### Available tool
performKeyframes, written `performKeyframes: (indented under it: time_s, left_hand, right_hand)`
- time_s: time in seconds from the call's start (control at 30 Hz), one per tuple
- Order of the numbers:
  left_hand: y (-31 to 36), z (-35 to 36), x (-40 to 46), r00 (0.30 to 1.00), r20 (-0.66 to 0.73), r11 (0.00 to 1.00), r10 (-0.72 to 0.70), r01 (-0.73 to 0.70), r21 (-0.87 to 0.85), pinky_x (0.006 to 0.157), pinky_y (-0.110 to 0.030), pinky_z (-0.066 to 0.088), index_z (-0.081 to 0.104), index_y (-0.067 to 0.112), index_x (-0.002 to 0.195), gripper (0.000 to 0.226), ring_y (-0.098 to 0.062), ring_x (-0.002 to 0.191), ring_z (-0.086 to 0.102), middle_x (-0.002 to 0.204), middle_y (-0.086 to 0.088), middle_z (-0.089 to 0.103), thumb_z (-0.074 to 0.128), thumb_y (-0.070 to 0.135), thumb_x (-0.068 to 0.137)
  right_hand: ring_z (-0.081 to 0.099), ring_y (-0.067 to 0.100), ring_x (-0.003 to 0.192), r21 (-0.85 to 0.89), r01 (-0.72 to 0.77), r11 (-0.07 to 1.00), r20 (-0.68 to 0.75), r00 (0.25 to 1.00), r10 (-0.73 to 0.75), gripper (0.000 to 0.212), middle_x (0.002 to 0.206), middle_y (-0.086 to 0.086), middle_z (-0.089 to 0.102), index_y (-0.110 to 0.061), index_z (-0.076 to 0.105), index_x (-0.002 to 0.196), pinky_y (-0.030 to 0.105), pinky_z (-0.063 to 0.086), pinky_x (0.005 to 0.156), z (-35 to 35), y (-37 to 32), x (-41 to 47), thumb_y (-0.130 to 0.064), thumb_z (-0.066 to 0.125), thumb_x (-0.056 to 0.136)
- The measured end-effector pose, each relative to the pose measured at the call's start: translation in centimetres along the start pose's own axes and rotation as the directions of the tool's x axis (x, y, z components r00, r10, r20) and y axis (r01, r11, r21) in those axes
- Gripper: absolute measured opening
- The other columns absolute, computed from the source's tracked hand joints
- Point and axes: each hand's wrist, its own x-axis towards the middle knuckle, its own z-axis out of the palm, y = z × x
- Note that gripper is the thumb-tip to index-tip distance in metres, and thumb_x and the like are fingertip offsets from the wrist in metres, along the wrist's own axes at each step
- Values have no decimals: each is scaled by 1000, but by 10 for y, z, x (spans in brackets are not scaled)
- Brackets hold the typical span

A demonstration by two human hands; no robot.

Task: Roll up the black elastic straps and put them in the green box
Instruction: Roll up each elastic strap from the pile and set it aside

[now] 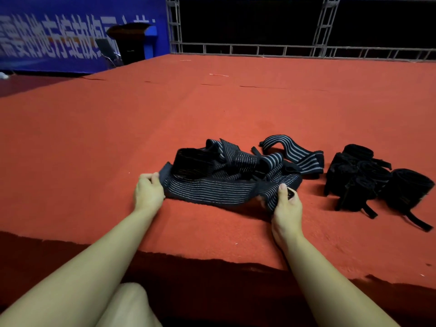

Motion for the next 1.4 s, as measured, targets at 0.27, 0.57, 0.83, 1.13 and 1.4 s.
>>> performKeyframes:
  time_s: [0.27, 0.57, 0.83, 1.13, 1.4]
  left_hand:
    - [-12, -39, 0, 999, 48, 960, -20, 33, -277, 76, -30, 49, 63, 12, 109, 9, -19, 78, 62, 106, -14, 72, 58, 11, 102]
    - [0, -27, -25, 911, 395, 989, 118, -72, -128, 55, -23, 48, 67, 17, 98, 43, -14, 66, 59, 95, -6, 70, 38, -14, 92]
    - [-11, -20, -37, 908, 327, 965, 261, -246, -87, 64, -17, 49, 76, 16, 96, 12, -11, 67, 61, 87, 1, 72, 67, 8, 97]
    - [-22, -19, -27, 928, 270, 966, 256, -240, -92, 66, -30, 53, 75, 29, 90, 26, -7, 62, 61, 84, 0, 75, 66, 5, 95]
    - [-21, -21, -28, 932, 245, 964, 266, -255, -76, 73, -36, 56, 74, 30, 89, 26, -17, 77, 69, 88, 10, 74, 64, 8, 96]
  right_hand:
    - [72, 31, 104, 81, -85, 993, -54, 995, 90, 18, 104, 12, 77, -10, 74, 96, 53, 55, 100, -1, -28, -6, -24, 64, 101]
    - [47, 33, 124, -752, 231, 617, -163, 843, -513, 30, 128, 8, 57, -22, 62, 117, 48, 35, 101, -3, -62, -23, -19, 66, 87]
    - [64, 13, 115, -467, 823, 324, 867, 499, -16, 16, 170, -20, 7, -31, 78, 105, 32, 51, 93, 80, -60, -42, -34, 65, 95]
    - [64, 28, 101, -644, 664, 380, 707, 706, -37, 55, 109, 1, 62, -13, 70, 84, 35, 47, 83, 147, -87, -7, -57, 44, 103]
    - [45, 22, 142, -631, 522, 574, 574, 812, -107, 40, 162, 9, 33, -19, 63, 133, 27, 32, 115, 120, -88, 9, -44, 57, 102]
